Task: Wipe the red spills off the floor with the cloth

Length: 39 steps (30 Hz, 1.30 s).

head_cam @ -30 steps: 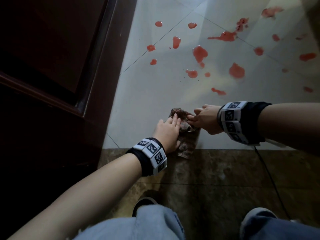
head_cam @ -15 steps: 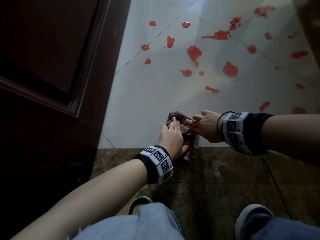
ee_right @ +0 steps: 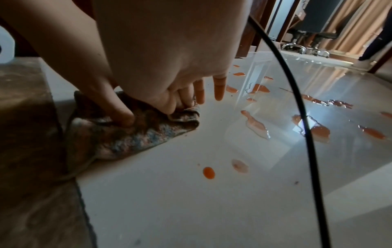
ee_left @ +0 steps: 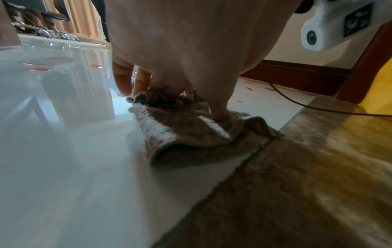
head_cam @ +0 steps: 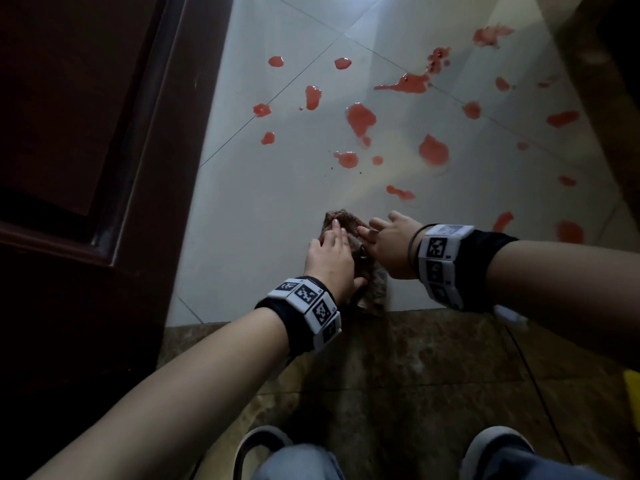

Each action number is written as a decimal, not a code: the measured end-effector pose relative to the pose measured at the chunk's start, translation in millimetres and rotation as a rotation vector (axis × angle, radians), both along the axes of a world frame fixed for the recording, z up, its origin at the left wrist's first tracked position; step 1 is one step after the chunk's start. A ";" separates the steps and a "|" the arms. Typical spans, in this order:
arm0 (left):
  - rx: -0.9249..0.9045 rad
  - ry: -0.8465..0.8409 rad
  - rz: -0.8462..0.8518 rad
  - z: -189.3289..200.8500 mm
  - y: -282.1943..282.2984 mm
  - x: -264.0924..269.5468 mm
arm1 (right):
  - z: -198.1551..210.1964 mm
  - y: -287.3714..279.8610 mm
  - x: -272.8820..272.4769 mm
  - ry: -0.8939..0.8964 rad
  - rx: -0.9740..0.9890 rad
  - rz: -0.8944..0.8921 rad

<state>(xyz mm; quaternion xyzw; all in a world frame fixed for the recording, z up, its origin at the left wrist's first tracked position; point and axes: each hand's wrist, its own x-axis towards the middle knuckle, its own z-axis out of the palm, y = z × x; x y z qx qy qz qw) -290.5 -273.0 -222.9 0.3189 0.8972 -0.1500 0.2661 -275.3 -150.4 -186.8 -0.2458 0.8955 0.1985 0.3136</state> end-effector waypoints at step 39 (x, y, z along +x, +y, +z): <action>-0.025 -0.011 0.153 -0.7 -25.4 -119.8 | -17.4 -44.3 -96.0 0.124 0.019 -0.207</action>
